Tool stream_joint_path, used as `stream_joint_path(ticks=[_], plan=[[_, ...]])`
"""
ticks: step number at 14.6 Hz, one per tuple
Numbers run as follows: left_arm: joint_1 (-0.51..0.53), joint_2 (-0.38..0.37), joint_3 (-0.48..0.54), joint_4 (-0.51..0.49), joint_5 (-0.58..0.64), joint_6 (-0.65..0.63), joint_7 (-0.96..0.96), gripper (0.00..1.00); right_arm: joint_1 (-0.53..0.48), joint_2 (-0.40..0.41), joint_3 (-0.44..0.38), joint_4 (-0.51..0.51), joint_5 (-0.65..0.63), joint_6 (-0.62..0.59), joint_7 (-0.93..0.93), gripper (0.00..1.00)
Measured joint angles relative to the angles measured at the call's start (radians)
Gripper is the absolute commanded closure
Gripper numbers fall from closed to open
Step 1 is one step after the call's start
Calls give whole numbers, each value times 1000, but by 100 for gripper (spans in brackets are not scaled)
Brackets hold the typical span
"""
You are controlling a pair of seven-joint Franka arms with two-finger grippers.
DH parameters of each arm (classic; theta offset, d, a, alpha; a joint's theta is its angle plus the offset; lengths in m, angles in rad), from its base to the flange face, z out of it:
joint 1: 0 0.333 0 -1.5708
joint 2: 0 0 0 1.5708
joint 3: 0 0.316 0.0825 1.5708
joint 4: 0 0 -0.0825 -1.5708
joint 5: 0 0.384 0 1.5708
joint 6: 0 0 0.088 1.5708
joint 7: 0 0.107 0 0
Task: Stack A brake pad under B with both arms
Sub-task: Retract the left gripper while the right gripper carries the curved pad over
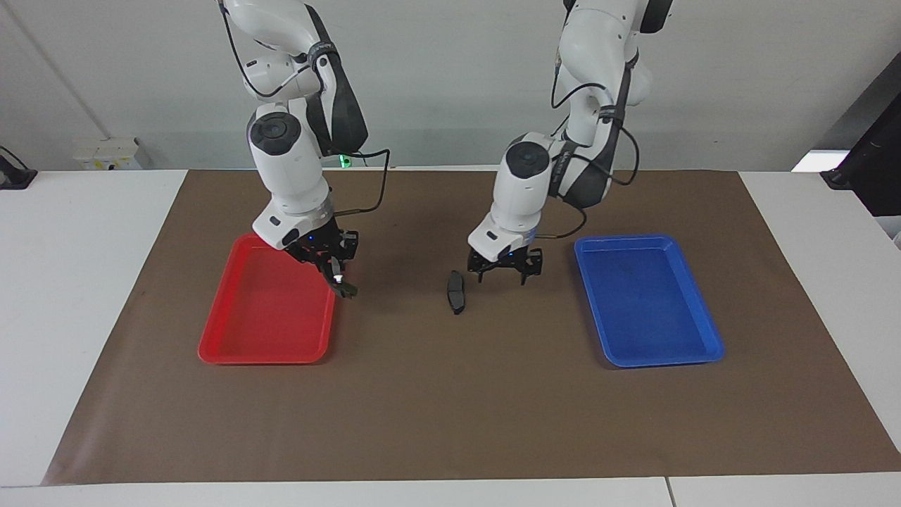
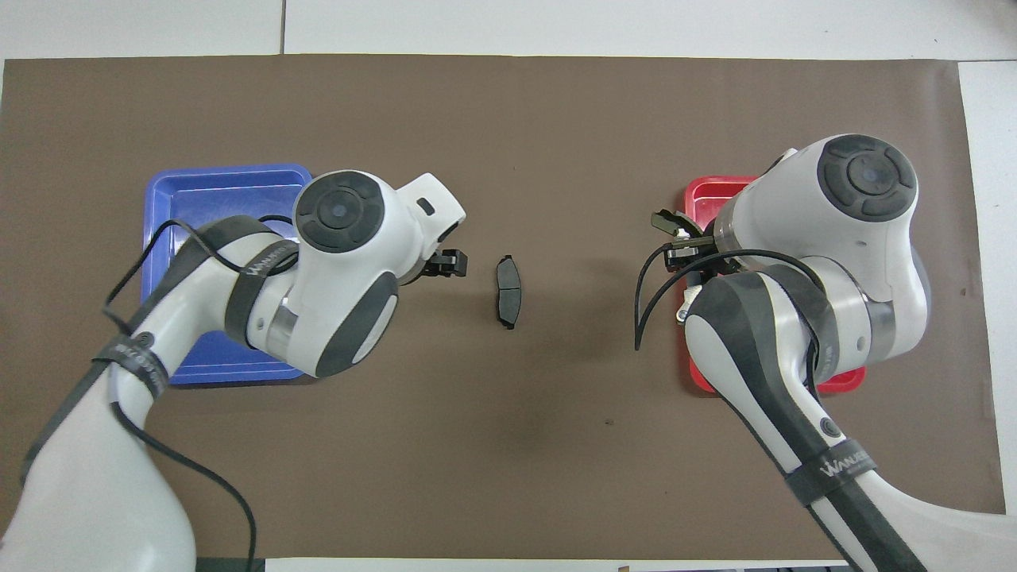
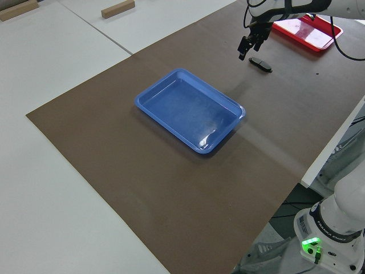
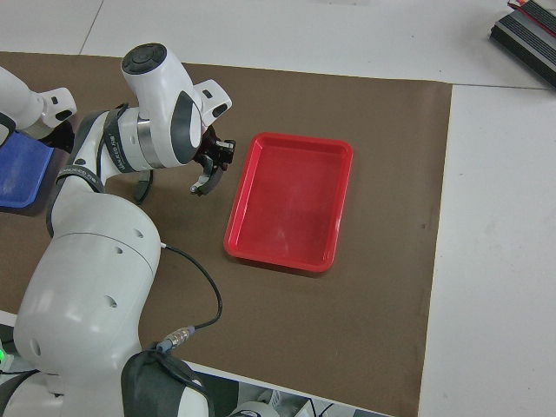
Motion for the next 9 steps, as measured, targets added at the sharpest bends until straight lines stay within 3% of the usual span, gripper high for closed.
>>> stream_joint_path(ticks=[5,9], plan=[[235,-160,5,-29,0,-131,255,1,163,100,3,60,1,59,227,100],[370,-226,5,-29,0,-192,349,1,265,273,4,212,1,112,365,100]])
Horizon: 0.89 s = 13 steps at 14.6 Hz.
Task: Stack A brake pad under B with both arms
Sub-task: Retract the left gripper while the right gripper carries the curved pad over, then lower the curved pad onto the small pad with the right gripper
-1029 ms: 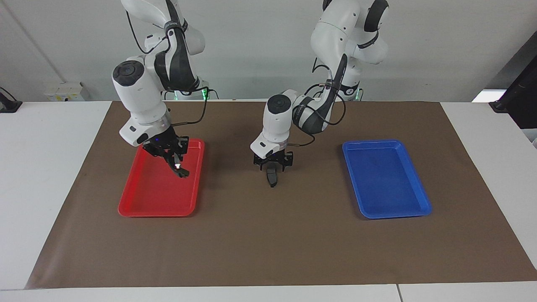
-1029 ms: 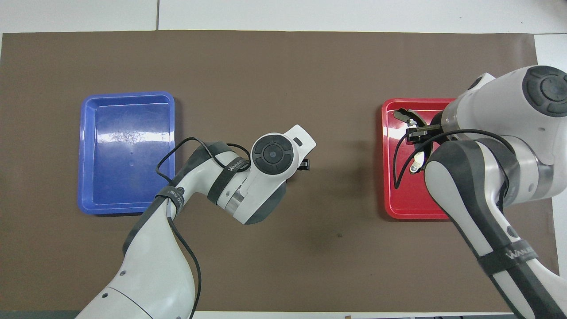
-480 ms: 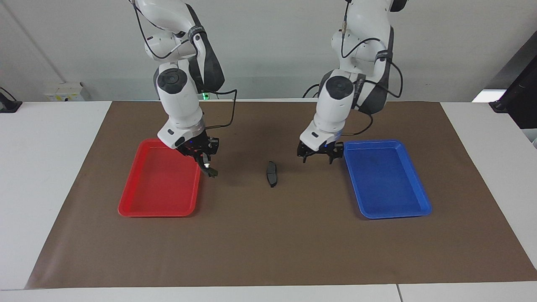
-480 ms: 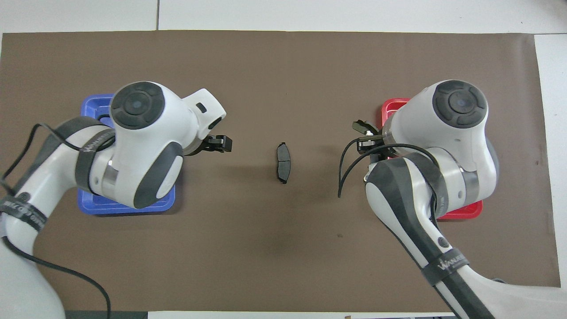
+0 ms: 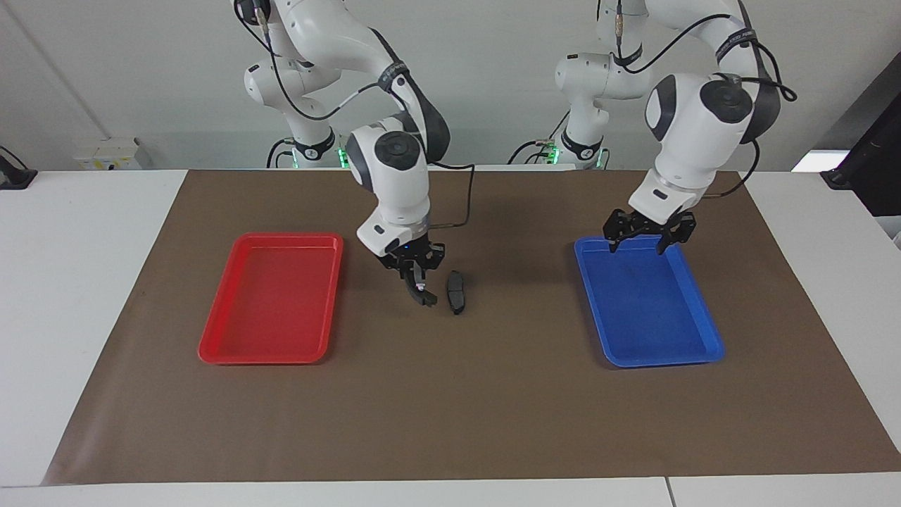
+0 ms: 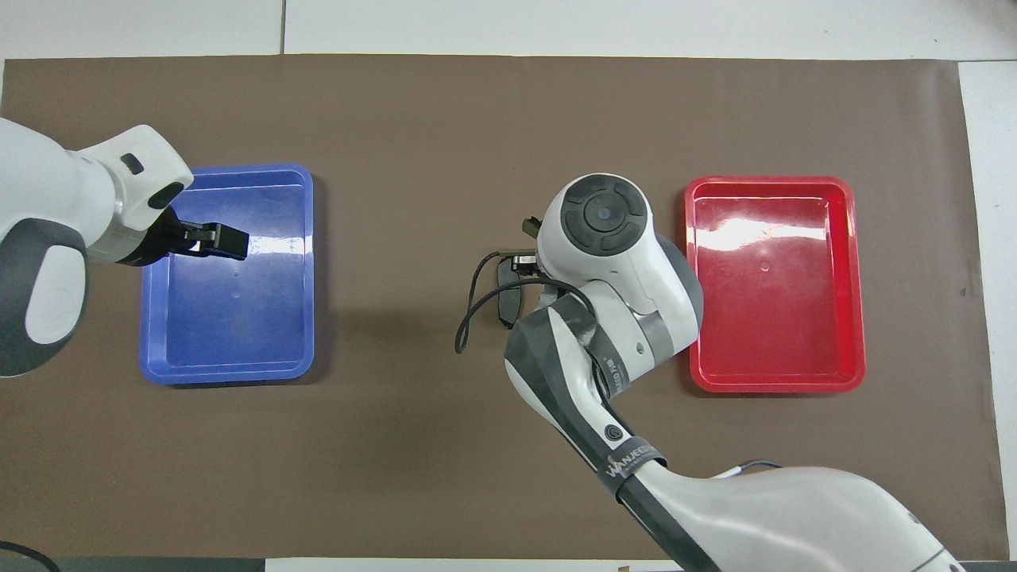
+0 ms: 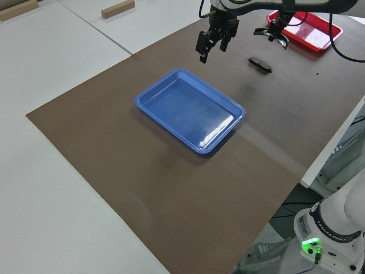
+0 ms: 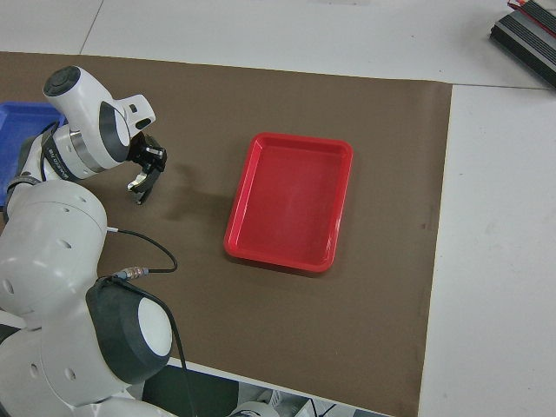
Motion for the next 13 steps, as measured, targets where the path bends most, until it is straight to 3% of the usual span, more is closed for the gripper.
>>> stream_joint_path(ticks=[4,10,13], plan=[[95,-17,0,73,0,-105,96,1,46,94,0,21,0,76,43,100],[140,-10,0,221,17,-273,129,1,54,105,0,-5,0,102,44,100],[143,-7,0,233,22,-297,130,1,54,104,0,-10,0,106,44,100]])
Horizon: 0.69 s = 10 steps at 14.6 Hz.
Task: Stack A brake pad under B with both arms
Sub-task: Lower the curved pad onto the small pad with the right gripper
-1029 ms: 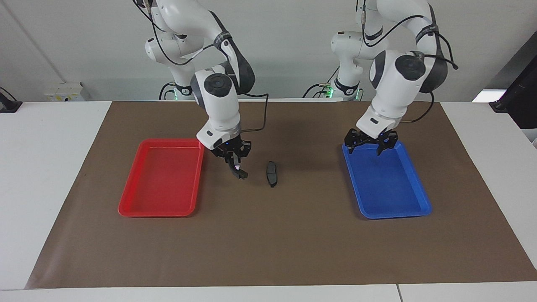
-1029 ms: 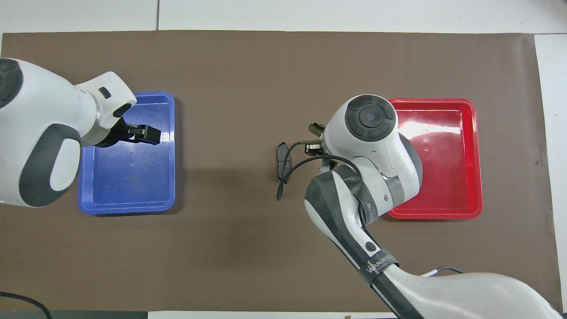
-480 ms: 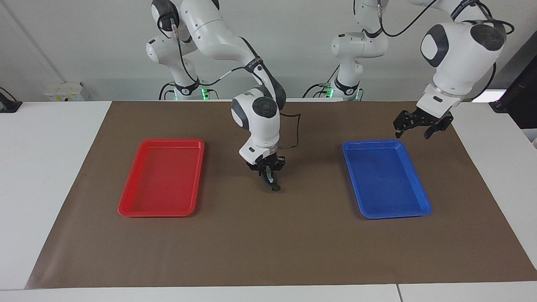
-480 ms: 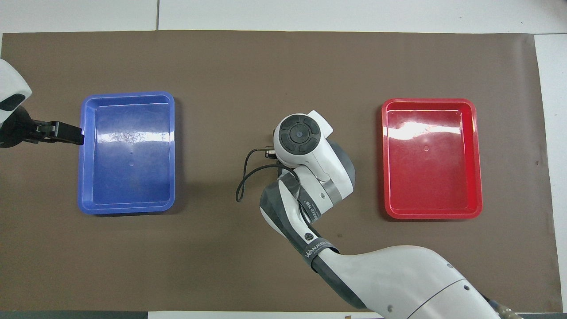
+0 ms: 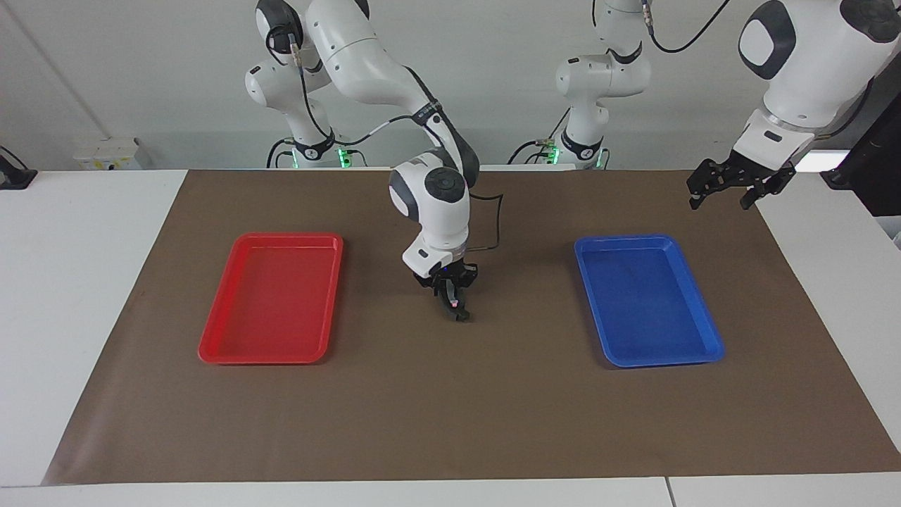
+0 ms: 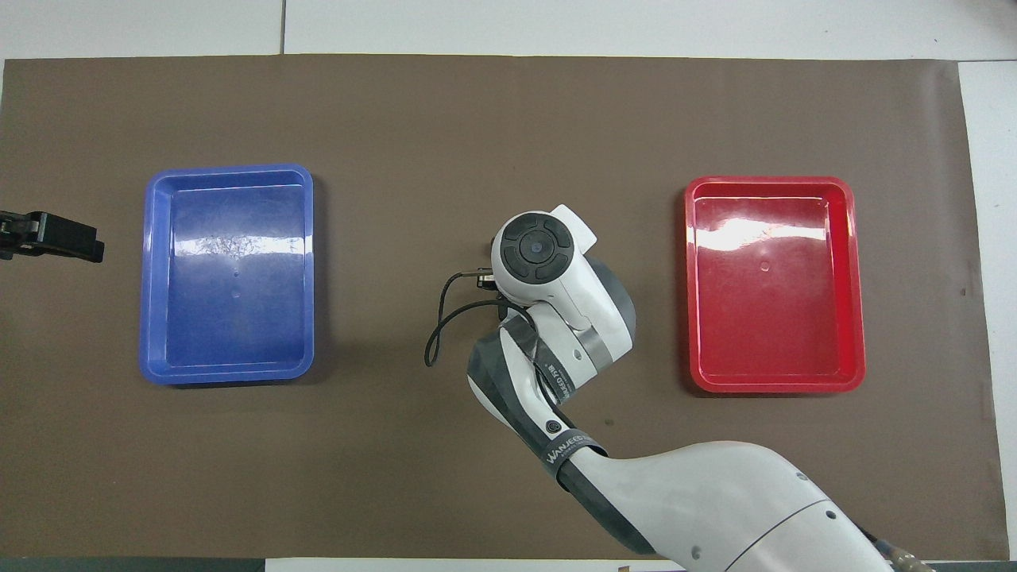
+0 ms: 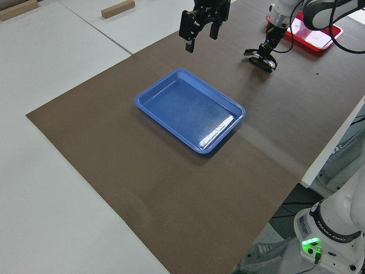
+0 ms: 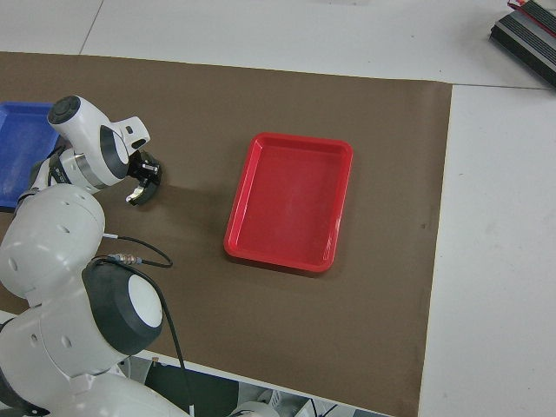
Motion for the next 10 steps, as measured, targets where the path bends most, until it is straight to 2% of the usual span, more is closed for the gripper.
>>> stream_joint_path(ticks=[6,10], plan=[[0,11,0,-3,0,-1,0,1,15,-1,1,-7,0,24,0,100],[1,11,0,-3,0,-2,0,1,18,-2,1,-10,0,27,0,92]])
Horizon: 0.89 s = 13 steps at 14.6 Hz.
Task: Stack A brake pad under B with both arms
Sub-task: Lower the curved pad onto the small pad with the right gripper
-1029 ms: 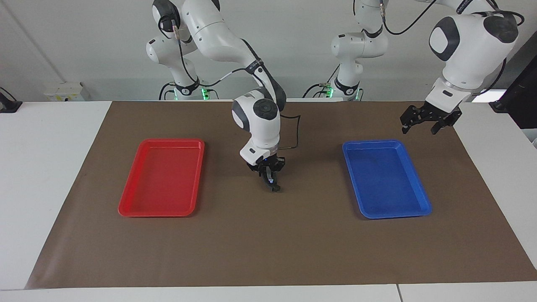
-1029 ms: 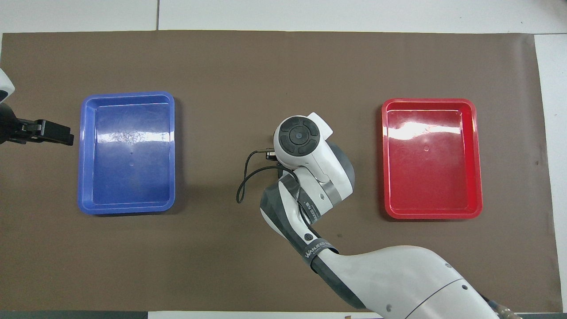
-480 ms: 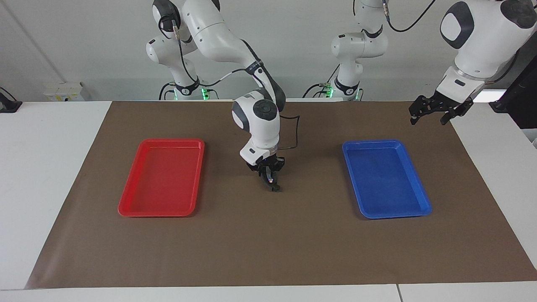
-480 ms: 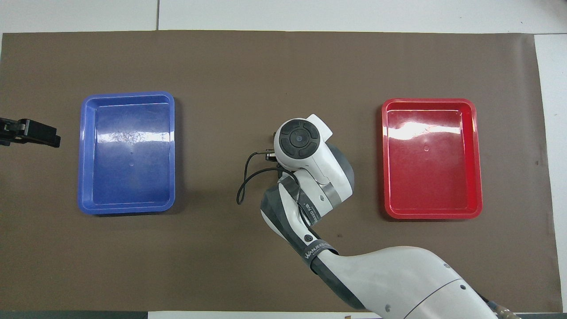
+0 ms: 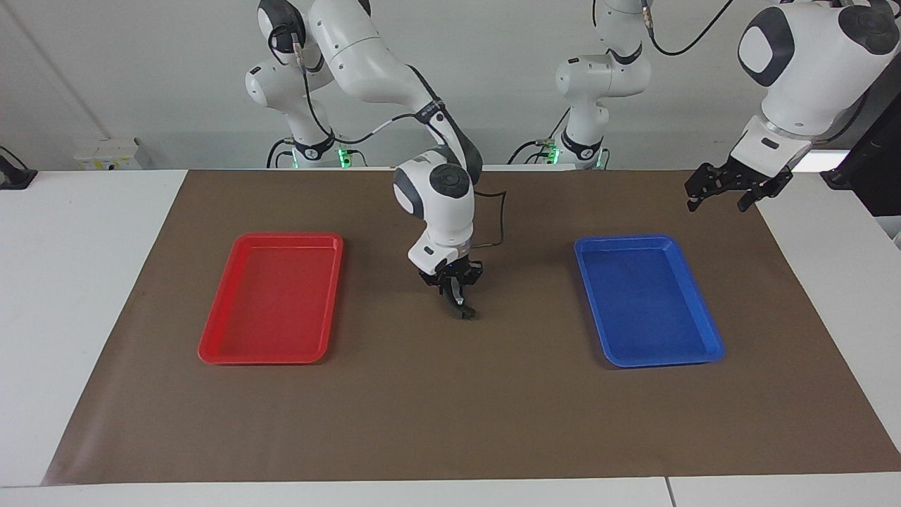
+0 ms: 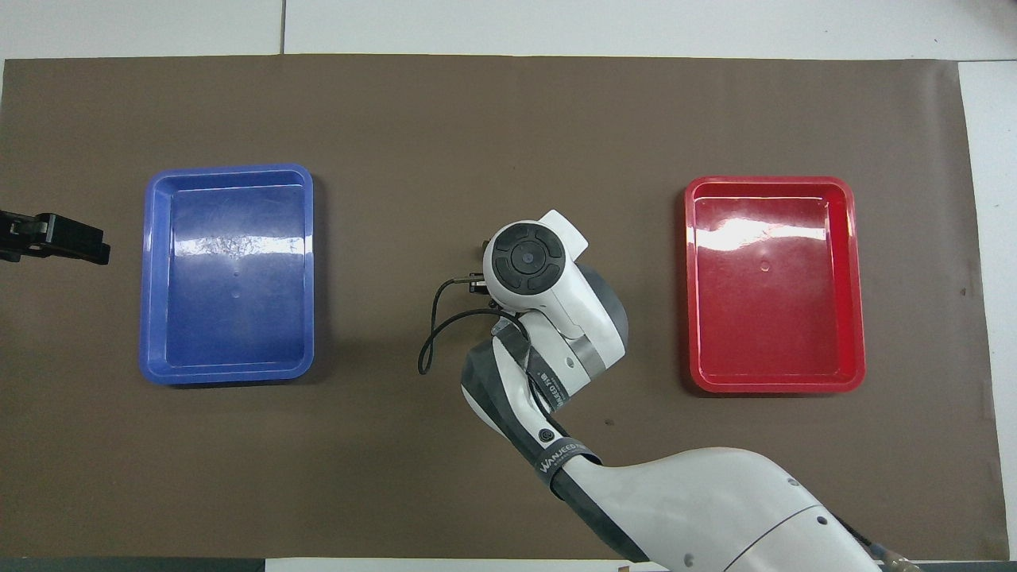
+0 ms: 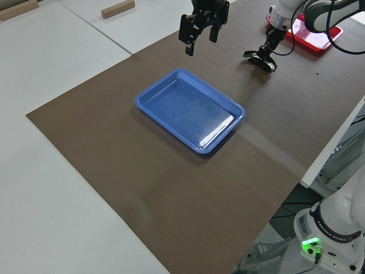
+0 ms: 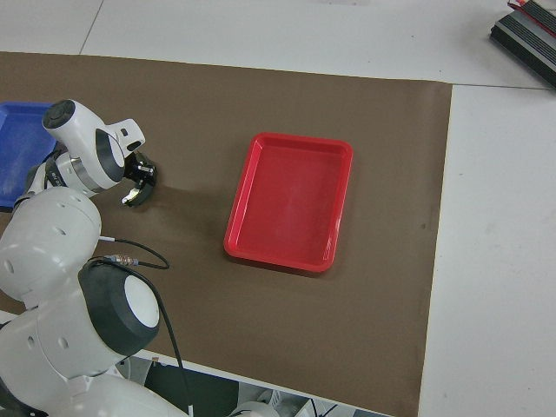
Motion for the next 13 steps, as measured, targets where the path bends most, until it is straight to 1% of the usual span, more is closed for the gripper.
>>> stream_joint_path(ticks=[8,10,11,13], plan=[[1,0,0,0,0,0,0,1,0,-11,0,-20,0,19,0,92],[1,0,0,0,0,0,0,1,0,-11,0,-21,0,20,0,89],[1,0,0,0,0,0,0,1,0,-11,0,-21,0,20,0,78],[1,0,0,0,0,0,0,1,0,-12,0,-24,1,23,0,1]])
